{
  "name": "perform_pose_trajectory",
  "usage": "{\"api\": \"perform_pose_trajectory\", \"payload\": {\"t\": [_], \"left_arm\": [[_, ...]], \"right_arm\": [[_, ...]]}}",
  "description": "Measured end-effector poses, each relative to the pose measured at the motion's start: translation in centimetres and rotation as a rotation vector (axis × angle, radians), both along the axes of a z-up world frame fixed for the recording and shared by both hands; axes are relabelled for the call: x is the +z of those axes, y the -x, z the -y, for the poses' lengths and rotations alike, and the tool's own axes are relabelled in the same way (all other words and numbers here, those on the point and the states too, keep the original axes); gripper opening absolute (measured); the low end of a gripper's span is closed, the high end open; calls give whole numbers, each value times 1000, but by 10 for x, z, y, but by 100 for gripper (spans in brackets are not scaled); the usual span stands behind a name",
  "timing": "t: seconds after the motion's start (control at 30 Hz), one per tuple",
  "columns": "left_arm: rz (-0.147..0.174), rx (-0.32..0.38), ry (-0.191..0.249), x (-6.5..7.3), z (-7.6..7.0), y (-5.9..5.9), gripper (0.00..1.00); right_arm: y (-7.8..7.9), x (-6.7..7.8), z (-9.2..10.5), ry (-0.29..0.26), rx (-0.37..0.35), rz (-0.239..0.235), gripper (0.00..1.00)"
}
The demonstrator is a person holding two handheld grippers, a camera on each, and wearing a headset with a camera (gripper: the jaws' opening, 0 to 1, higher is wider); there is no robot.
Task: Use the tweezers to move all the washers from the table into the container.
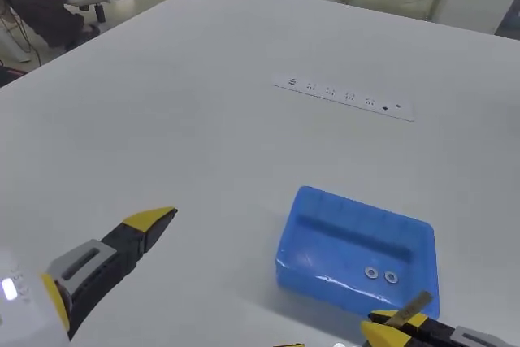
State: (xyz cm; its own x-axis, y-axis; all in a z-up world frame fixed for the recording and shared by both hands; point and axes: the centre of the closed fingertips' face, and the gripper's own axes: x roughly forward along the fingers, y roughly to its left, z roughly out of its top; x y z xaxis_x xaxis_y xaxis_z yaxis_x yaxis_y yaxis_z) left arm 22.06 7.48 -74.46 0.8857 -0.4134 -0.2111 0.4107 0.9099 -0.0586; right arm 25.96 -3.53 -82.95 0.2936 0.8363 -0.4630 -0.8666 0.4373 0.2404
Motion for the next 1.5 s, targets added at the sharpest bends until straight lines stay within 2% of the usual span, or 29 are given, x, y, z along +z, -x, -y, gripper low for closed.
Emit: {"api": "perform_pose_trajectory", "payload": {"t": [0.13,0.23,0.6,0.63,0.77,0.9,1.0,1.33,1.5], "left_arm": [[-5,-2,0,-1,0,0,94],[-7,0,-1,-2,-1,0,94],[-11,3,-2,-3,-2,1,93],[-10,3,0,-2,-2,1,93],[-10,5,1,-1,-1,0,93],[-11,8,2,-1,-1,0,93],[-13,9,2,-1,-1,0,93],[-17,5,4,-1,0,0,94],[-17,7,7,-1,-1,0,94]], "right_arm": [[4,-3,-3,9,29,-1,4],[5,-3,-3,26,44,29,4],[11,-3,-4,60,91,73,4],[11,-3,-5,66,101,88,4],[13,-3,-6,68,109,92,4],[15,-4,-6,102,131,135,3],[15,-4,-6,109,139,145,3],[11,-3,-5,95,110,95,3],[6,3,-4,63,75,67,2]]}}
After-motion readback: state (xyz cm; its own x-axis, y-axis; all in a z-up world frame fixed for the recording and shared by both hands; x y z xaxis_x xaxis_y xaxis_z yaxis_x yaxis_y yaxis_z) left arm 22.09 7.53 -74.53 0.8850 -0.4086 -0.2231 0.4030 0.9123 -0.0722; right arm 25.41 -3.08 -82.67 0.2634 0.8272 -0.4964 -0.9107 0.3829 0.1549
